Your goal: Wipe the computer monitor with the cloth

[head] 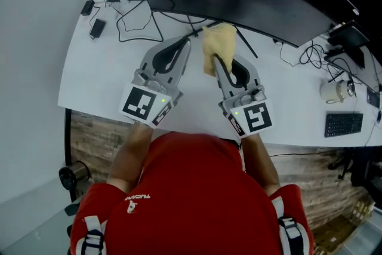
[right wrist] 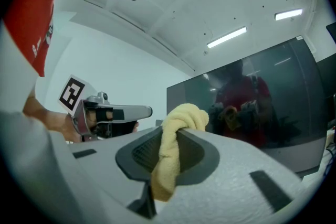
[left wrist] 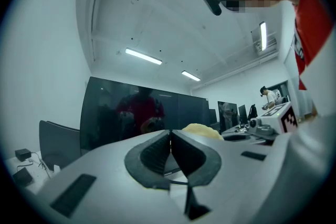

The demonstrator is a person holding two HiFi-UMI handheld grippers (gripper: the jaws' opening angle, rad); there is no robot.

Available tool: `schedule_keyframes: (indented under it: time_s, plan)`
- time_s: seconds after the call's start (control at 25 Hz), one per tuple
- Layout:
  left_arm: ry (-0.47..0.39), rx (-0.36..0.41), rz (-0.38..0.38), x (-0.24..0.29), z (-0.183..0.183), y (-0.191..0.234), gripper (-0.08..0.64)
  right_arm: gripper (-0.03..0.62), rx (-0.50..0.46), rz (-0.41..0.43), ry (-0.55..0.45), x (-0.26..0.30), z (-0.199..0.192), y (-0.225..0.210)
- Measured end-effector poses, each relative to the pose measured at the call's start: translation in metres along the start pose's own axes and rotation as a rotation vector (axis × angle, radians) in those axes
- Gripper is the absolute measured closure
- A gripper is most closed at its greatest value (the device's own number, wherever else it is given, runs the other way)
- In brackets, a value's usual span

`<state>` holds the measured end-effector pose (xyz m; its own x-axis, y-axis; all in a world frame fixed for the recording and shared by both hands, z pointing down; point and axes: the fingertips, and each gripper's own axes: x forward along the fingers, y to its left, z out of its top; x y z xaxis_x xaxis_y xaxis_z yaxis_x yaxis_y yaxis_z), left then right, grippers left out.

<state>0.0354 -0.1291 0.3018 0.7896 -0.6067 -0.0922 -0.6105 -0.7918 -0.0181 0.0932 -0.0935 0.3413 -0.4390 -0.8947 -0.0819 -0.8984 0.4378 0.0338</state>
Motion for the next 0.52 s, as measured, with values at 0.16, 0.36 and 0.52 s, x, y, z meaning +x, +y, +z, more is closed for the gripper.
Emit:
schedule_keyframes:
  time_s: [0.16, 0.36, 0.52]
  plan:
    - [0.001, 0.003, -0.002, 0.0004, 0.001, 0.0002, 0.549, 0.534, 0.003, -0.002, -0.002, -0.0002, 0.0004, -0.0009]
    - [0.0, 0.004, -0.005, 0.001, 0.0003, 0.0017, 0.548, 0.534, 0.008, -0.005, 0.001, 0.001, -0.0019, -0.0005]
    - [0.005, 0.001, -0.007, 0.0028, -0.0022, 0.0037, 0.549, 0.534, 0.014, -0.008, 0.003, 0.0027, -0.0033, -0.0018]
